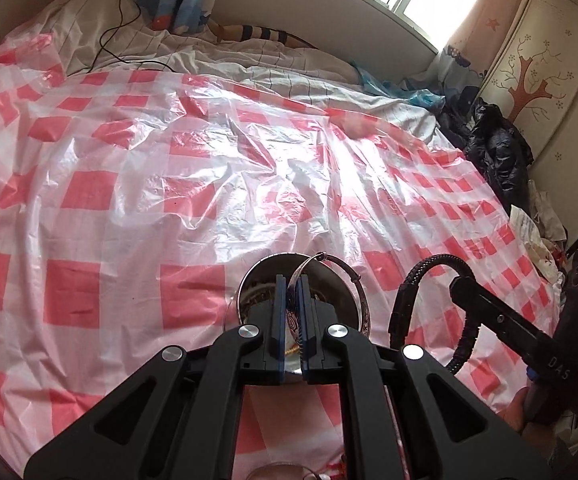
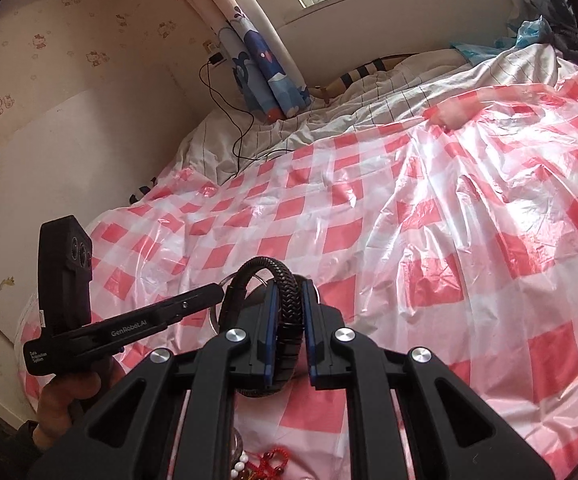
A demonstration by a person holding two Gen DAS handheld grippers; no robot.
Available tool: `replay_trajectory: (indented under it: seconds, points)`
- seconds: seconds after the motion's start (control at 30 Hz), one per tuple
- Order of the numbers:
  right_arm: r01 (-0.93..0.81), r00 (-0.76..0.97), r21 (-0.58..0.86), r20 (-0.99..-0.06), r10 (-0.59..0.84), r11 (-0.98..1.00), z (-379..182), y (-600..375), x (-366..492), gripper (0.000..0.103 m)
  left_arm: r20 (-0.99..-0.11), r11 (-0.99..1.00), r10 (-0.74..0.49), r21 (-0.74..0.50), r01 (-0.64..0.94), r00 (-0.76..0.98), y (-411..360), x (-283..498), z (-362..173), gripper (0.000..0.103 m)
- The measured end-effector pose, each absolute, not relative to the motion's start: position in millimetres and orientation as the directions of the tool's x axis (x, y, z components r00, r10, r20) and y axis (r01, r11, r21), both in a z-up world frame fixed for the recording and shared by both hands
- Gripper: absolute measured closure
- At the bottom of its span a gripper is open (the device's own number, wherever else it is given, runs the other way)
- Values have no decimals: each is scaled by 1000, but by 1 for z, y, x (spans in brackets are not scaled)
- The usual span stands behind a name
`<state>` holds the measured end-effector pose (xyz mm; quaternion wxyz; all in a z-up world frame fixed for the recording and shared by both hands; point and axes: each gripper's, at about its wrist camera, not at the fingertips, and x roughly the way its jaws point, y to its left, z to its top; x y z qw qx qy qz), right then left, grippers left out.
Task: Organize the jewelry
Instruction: 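Move both tools over the silver tin and release the bracelets inside, then grasp the red beaded string with the left tool and lift it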
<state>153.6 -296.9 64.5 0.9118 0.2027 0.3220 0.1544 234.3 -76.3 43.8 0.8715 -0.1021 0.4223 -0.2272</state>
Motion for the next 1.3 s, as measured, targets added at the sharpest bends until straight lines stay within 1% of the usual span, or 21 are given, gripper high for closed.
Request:
replay_trajectory:
  seconds: [0.17, 0.23, 0.27, 0.33, 0.4, 0.47, 0.53, 0.57, 0.6, 0.67, 0.73, 0.8, 0.87, 0.93, 1.03, 1.13, 1.23, 1.27, 1.3]
  points:
    - [-140, 742, 451, -542, 395, 881, 59, -295, 174, 90, -743, 897, -439, -328, 297, 505, -90, 254, 24, 97]
    - [-140, 740, 452, -544, 397, 881, 58, -292, 181, 90, -753, 907, -419, -321, 272, 508, -85, 255, 23, 93]
    - [-143, 737, 450, -546, 398, 881, 57, -289, 184, 90, -750, 907, -419, -329, 262, 512, -80, 254, 25, 90]
    - [-157, 727, 444, -552, 408, 882, 55, -281, 190, 90, -724, 903, -429, -352, 245, 540, -68, 250, 36, 80]
    - [-174, 718, 432, -560, 414, 885, 53, -271, 192, 90, -699, 903, -427, -360, 233, 574, -57, 243, 47, 63]
    - [-187, 708, 424, -567, 421, 886, 50, -262, 196, 90, -683, 900, -430, -374, 223, 590, -47, 238, 54, 59]
    - [-201, 682, 410, -593, 428, 890, 45, -251, 202, 90, -683, 900, -428, -378, 215, 592, -38, 234, 57, 59]
    - [-205, 667, 399, -612, 426, 894, 41, -246, 205, 88, -685, 903, -423, -374, 211, 593, -35, 231, 57, 58]
    - [-201, 665, 381, -623, 412, 902, 39, -243, 205, 76, -690, 906, -417, -369, 209, 592, -32, 228, 57, 58]
    - [-190, 686, 346, -623, 376, 919, 40, -243, 199, 65, -698, 910, -409, -355, 212, 587, -29, 221, 56, 57]
    - [-177, 712, 344, -602, 362, 922, 48, -251, 191, 63, -703, 914, -403, -338, 222, 586, -27, 212, 57, 55]
    - [-154, 741, 354, -576, 345, 923, 58, -263, 177, 54, -704, 916, -401, -322, 239, 586, -28, 202, 59, 52]
    - [-133, 754, 371, -564, 337, 919, 63, -275, 163, 52, -707, 918, -397, -309, 250, 585, -28, 192, 60, 50]
    - [-108, 758, 403, -559, 337, 909, 63, -288, 140, 50, -711, 915, -403, -312, 254, 576, -27, 181, 57, 49]
    - [-86, 744, 434, -571, 348, 897, 58, -299, 105, 50, -720, 905, -426, -331, 269, 547, -27, 162, 50, 49]
    - [-75, 735, 431, -586, 341, 899, 52, -303, 70, 49, -735, 897, -439, -321, 305, 517, -38, 142, 42, 49]
    - [-54, 736, 431, -592, 328, 901, 46, -304, 46, 42, -751, 880, -460, -313, 358, 473, -56, 128, 33, 49]
    - [-45, 738, 442, -590, 328, 896, 43, -306, 42, 38, -756, 875, -462, -305, 376, 463, -62, 123, 31, 49]
    - [-39, 737, 452, -590, 331, 891, 41, -307, 40, 37, -760, 871, -464, -296, 393, 455, -69, 119, 28, 49]
